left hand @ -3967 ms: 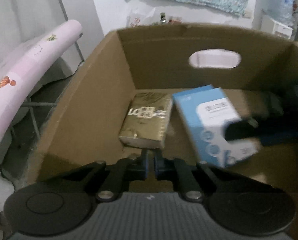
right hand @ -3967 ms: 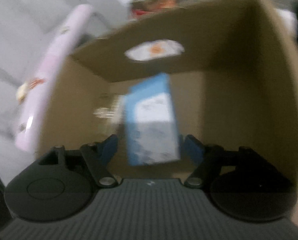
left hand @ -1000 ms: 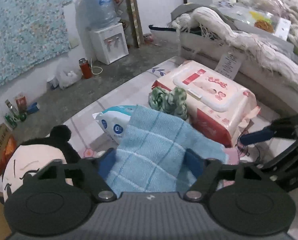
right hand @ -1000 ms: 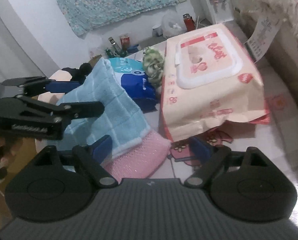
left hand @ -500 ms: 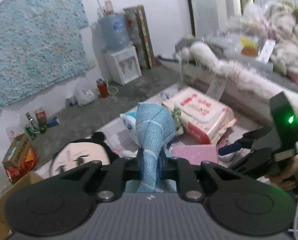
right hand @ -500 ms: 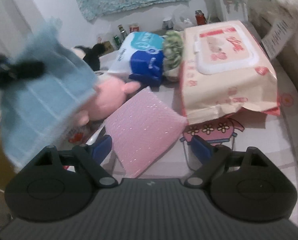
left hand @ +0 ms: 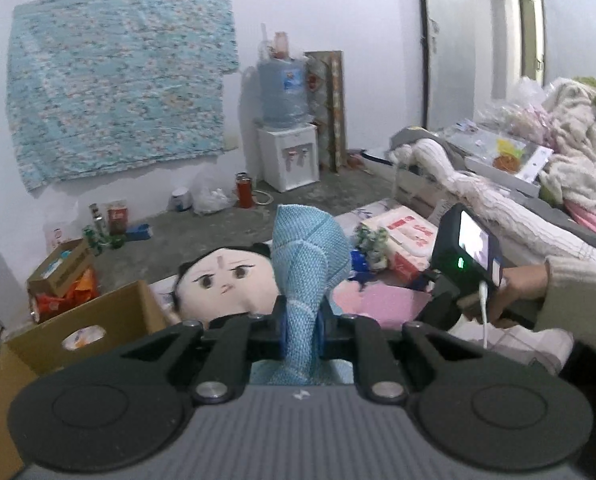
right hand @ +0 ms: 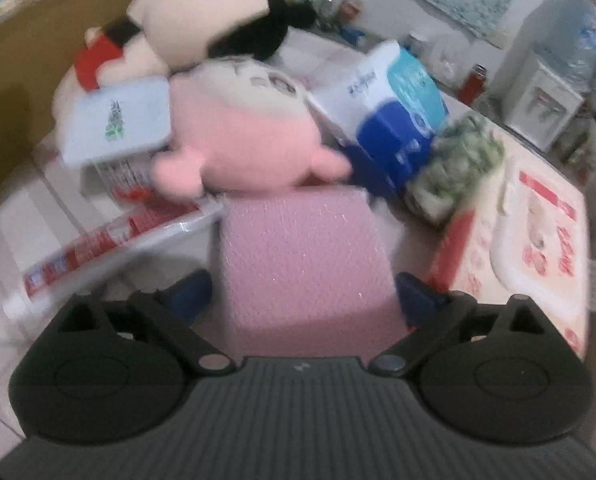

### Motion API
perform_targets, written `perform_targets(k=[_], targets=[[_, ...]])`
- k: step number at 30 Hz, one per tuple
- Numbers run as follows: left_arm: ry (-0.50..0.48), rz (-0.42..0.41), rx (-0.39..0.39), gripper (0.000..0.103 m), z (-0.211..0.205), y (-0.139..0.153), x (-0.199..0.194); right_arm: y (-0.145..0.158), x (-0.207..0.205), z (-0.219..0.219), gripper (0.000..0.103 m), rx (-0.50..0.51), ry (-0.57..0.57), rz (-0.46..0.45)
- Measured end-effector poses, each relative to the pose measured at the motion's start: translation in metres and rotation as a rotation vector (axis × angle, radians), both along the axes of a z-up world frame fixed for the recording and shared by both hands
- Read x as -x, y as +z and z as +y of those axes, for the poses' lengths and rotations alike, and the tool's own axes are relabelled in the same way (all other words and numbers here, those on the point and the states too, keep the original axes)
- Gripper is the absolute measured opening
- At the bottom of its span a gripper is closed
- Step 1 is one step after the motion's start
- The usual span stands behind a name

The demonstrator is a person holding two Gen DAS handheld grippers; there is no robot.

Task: Organize soft objects
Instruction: 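Carry the towel and pink mesh sponge to the cardboard box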

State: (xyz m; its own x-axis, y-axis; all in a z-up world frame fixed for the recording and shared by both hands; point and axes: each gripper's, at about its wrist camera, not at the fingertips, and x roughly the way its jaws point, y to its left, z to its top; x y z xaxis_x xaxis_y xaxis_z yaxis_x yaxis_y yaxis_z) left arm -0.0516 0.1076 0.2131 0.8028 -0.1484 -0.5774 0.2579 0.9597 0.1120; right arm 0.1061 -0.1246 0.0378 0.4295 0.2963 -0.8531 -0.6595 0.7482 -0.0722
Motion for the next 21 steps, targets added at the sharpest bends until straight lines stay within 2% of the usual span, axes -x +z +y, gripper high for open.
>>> perform_targets(k=[1, 2, 3, 6, 8, 11, 16, 21], targets=[[0.017, -0.009, 0.000, 0.015, 0.006, 0.002, 0.005, 0.000, -0.004, 0.000, 0.080, -0.012, -0.019, 0.045], [0.033, -0.016, 0.001, 0.015, 0.013, 0.004, 0.008, 0.003, -0.010, -0.004, 0.078, -0.039, -0.071, 0.096], [0.053, -0.022, 0.003, 0.015, 0.020, 0.006, 0.011, 0.005, -0.011, -0.005, 0.076, -0.034, -0.110, 0.110], [0.136, -0.037, 0.019, 0.015, 0.046, 0.010, 0.019, 0.009, 0.001, -0.008, 0.073, 0.026, -0.160, 0.067], [0.196, -0.042, 0.033, 0.015, 0.066, 0.011, 0.024, 0.015, 0.011, -0.020, 0.073, -0.038, -0.225, 0.088], [0.286, -0.052, 0.029, 0.015, 0.095, 0.011, 0.032, 0.028, 0.028, -0.037, 0.073, -0.113, -0.265, 0.114], [0.398, -0.014, 0.046, 0.015, 0.150, -0.002, 0.041, 0.065, 0.049, -0.041, 0.074, -0.257, -0.263, 0.133], [0.461, 0.084, 0.085, 0.015, 0.197, -0.035, 0.025, 0.102, 0.051, -0.006, 0.074, -0.393, -0.195, 0.173]])
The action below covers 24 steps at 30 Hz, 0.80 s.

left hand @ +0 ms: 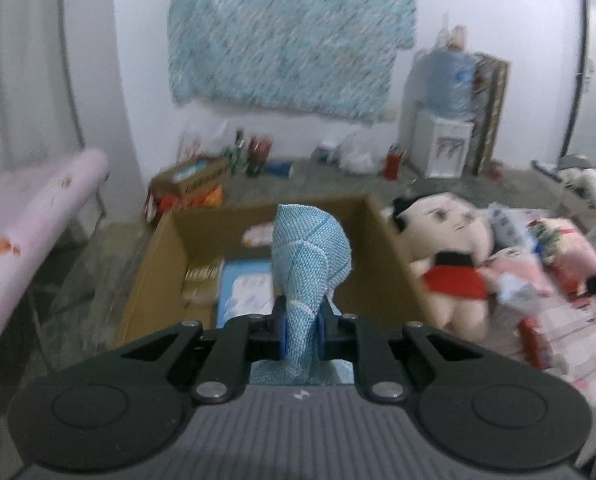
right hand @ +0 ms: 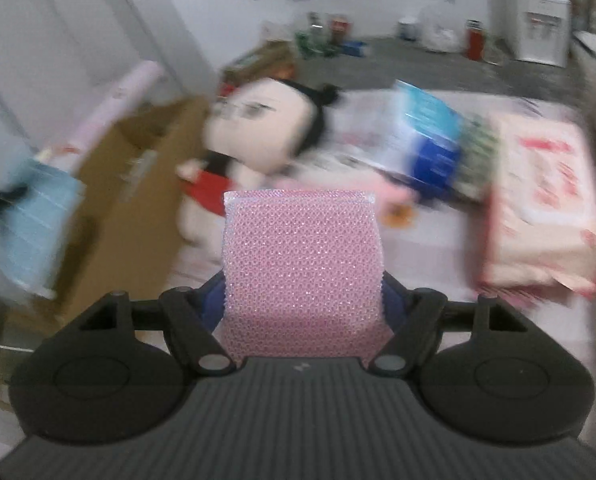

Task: Organize soft objects
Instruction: 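Carry the towel and pink mesh sponge to the cardboard box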

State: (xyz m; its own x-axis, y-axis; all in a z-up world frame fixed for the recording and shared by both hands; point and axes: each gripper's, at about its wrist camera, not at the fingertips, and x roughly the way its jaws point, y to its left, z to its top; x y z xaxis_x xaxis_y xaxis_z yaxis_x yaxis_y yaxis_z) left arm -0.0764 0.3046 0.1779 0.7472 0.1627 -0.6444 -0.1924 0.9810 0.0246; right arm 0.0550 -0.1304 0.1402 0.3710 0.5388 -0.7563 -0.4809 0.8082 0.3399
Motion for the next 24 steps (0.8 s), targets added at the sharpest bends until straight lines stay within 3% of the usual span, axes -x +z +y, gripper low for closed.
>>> perform_targets(k=[5, 8, 11, 13, 15, 17, 19, 20, 21, 22, 24], targets=[[0.091, 0.144, 0.062, 0.016, 0.051, -0.049, -0.040, 0.027, -0.007, 0.081, 0.075, -0.083, 0.115, -0.044], [0.150, 0.206, 0.082, 0.023, 0.073, -0.076, -0.058, 0.039, -0.016, 0.134, 0.075, -0.120, 0.163, -0.048], [0.202, 0.272, -0.073, 0.045, 0.076, -0.087, -0.067, 0.045, -0.027, 0.185, 0.075, -0.145, 0.203, -0.029], [0.210, 0.274, -0.213, 0.078, 0.070, -0.086, -0.064, 0.047, -0.031, 0.212, 0.075, -0.137, 0.224, -0.030], [0.179, 0.240, -0.283, 0.079, 0.065, -0.079, -0.053, 0.047, -0.034, 0.234, 0.075, -0.128, 0.248, -0.024], [0.165, 0.216, -0.299, 0.072, 0.055, -0.068, -0.044, 0.047, -0.034, 0.250, 0.075, -0.106, 0.251, -0.027], [0.114, 0.220, -0.227, 0.044, 0.056, -0.061, -0.039, 0.045, -0.035, 0.261, 0.075, -0.087, 0.255, -0.030], [0.104, 0.241, -0.175, 0.037, 0.056, -0.062, -0.042, 0.043, -0.036, 0.266, 0.075, -0.078, 0.253, -0.026], [0.100, 0.263, -0.136, 0.023, 0.058, -0.066, -0.046, 0.041, -0.035, 0.271, 0.075, -0.071, 0.256, -0.024], [0.097, 0.293, -0.104, 0.014, 0.062, -0.073, -0.051, 0.037, -0.036, 0.275, 0.075, -0.061, 0.257, -0.022], [0.100, 0.345, -0.087, 0.014, 0.071, -0.089, -0.064, 0.032, -0.036, 0.281, 0.075, -0.038, 0.259, -0.022]])
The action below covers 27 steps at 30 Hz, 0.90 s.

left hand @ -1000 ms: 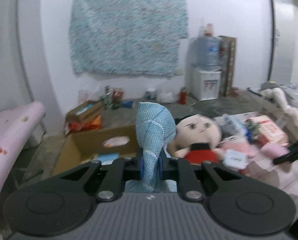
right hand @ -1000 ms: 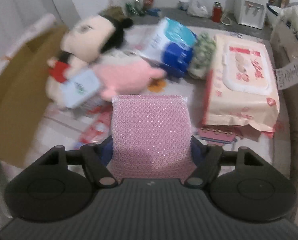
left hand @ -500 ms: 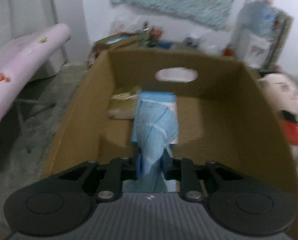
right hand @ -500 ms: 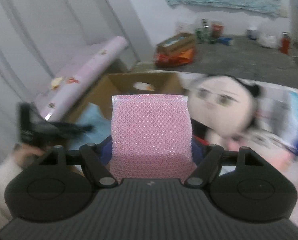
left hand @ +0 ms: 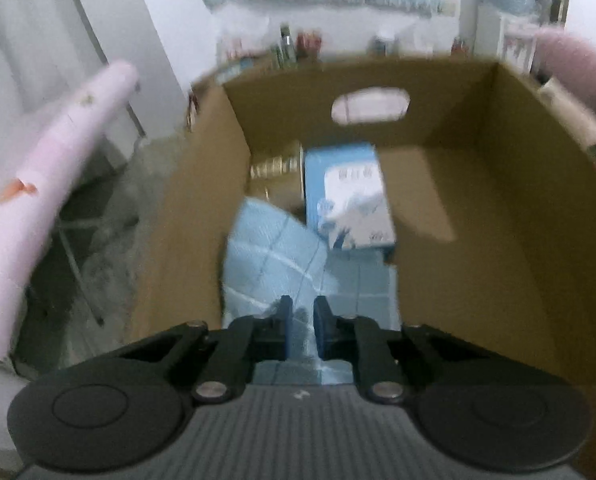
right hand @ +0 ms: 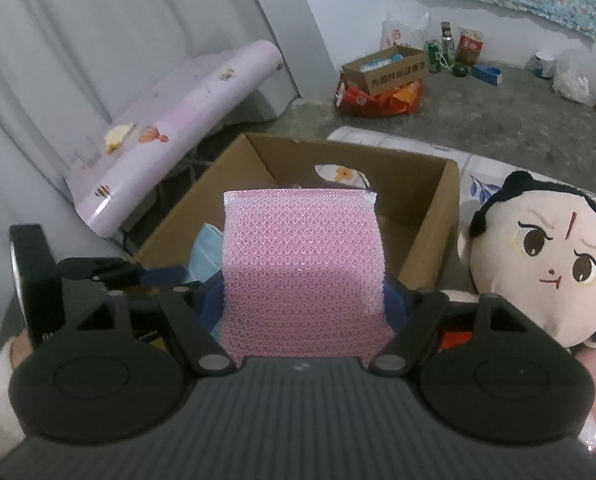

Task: Organize soft objects
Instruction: 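Carry the towel and pink mesh sponge to the cardboard box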

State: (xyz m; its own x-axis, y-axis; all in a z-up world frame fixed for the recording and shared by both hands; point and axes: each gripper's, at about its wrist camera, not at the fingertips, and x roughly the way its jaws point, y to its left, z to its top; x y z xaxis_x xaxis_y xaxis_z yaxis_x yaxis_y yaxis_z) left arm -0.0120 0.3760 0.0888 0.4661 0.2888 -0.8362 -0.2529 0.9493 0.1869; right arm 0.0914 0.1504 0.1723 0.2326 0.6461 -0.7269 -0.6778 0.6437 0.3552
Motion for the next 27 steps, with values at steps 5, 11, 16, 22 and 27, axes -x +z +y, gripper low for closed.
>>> perform_targets(k=[5, 11, 16, 22, 27], targets=[[0.031, 0.160, 0.174, 0.021, 0.026, -0.032, -0.027, -0.012, 0.002, 0.016, 0.076, 0.046, 0.003, -0.012], [0.076, 0.171, 0.263, 0.027, 0.042, -0.025, -0.028, -0.021, -0.007, 0.036, 0.076, 0.107, -0.013, -0.033], [0.047, 0.063, 0.202, 0.051, 0.027, -0.008, -0.004, -0.043, -0.021, 0.061, 0.076, 0.148, -0.062, 0.050], [0.034, -0.050, 0.272, 0.051, 0.017, 0.015, 0.025, -0.071, -0.036, 0.097, 0.078, 0.212, -0.233, 0.086], [0.043, -0.115, 0.264, 0.051, 0.017, 0.026, 0.030, -0.090, -0.044, 0.137, 0.078, 0.340, -0.244, 0.111]])
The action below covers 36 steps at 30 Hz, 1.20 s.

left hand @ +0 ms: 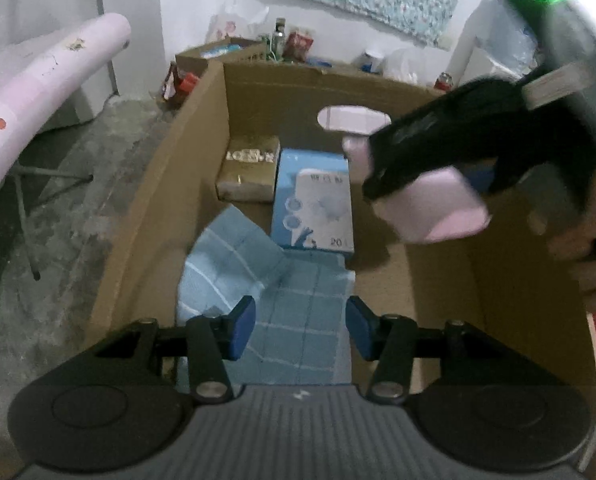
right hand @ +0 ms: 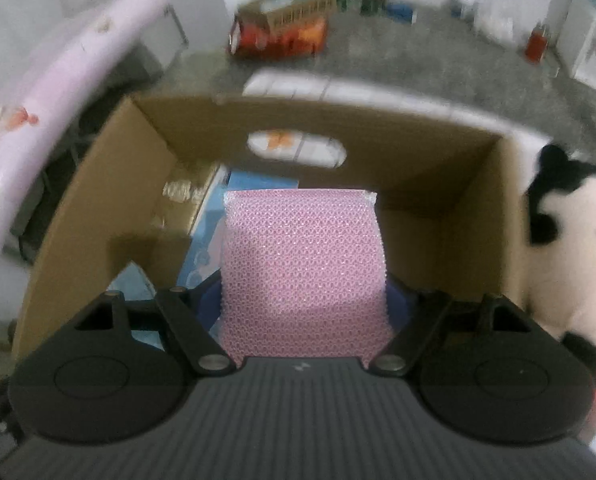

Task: Organize soft objects
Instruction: 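Carry the towel and pink mesh sponge to the cardboard box, then release the towel and sponge into the box and withdraw both tools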

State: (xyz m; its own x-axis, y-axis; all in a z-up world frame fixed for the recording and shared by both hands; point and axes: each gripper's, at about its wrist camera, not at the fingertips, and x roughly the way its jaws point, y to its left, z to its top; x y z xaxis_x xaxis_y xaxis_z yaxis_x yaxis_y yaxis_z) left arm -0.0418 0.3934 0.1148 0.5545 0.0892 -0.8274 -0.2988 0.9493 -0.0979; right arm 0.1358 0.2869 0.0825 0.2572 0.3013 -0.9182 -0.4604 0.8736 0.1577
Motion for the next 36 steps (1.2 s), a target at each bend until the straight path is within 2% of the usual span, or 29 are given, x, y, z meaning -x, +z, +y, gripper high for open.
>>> perform_targets(k=[2, 6, 8, 9, 12, 15, 17, 20, 23, 26, 28, 29, 32, 34, 36], targets=[[0.002, -0.015, -0.009, 0.051, 0.000, 0.005, 0.004, -0.012, -0.002, 0.004, 0.078, 0.016, -0.049, 0.040], [-0.009, -0.038, -0.016, 0.051, -0.003, 0.011, 0.008, -0.034, 0.000, 0.008, 0.078, 0.083, -0.120, -0.020], [-0.011, -0.067, -0.005, 0.053, -0.005, 0.013, 0.010, -0.049, -0.006, 0.006, 0.081, 0.067, -0.163, 0.010], [-0.008, -0.081, 0.000, 0.057, -0.005, 0.011, 0.009, -0.056, -0.008, 0.007, 0.081, 0.066, -0.172, 0.030], [-0.016, -0.083, 0.005, 0.060, -0.009, 0.008, 0.012, -0.065, -0.006, 0.007, 0.083, 0.060, -0.181, 0.019], [-0.033, -0.064, -0.001, 0.063, -0.014, 0.004, 0.011, -0.063, -0.005, 0.008, 0.083, 0.080, -0.131, 0.033], [-0.034, -0.061, -0.019, 0.063, -0.016, 0.002, 0.010, -0.056, -0.004, 0.008, 0.083, 0.076, -0.099, 0.027], [-0.035, -0.063, -0.023, 0.064, -0.018, 0.002, 0.008, -0.043, -0.002, 0.005, 0.091, 0.033, -0.074, 0.025], [-0.044, -0.061, -0.018, 0.064, -0.023, 0.005, 0.007, -0.028, 0.002, 0.003, 0.093, 0.004, -0.067, 0.014], [-0.060, -0.077, -0.031, 0.064, -0.030, 0.012, 0.010, -0.009, 0.001, 0.003, 0.094, 0.000, -0.011, -0.009], [-0.071, -0.091, -0.038, 0.064, -0.037, 0.018, 0.011, 0.003, 0.004, -0.004, 0.094, -0.038, 0.013, -0.005], [-0.078, -0.101, -0.040, 0.064, -0.041, 0.022, 0.012, 0.012, 0.008, -0.011, 0.094, -0.071, 0.014, -0.009], [-0.099, -0.136, -0.050, 0.064, -0.054, 0.034, 0.015, 0.048, 0.026, -0.047, 0.094, -0.127, 0.038, -0.115], [-0.121, -0.156, -0.059, 0.064, -0.065, 0.040, 0.015, 0.070, 0.038, -0.078, 0.094, -0.142, 0.062, -0.185], [-0.152, -0.167, -0.073, 0.064, -0.081, 0.046, 0.014, 0.087, 0.042, -0.119, 0.094, -0.183, 0.056, -0.208]])
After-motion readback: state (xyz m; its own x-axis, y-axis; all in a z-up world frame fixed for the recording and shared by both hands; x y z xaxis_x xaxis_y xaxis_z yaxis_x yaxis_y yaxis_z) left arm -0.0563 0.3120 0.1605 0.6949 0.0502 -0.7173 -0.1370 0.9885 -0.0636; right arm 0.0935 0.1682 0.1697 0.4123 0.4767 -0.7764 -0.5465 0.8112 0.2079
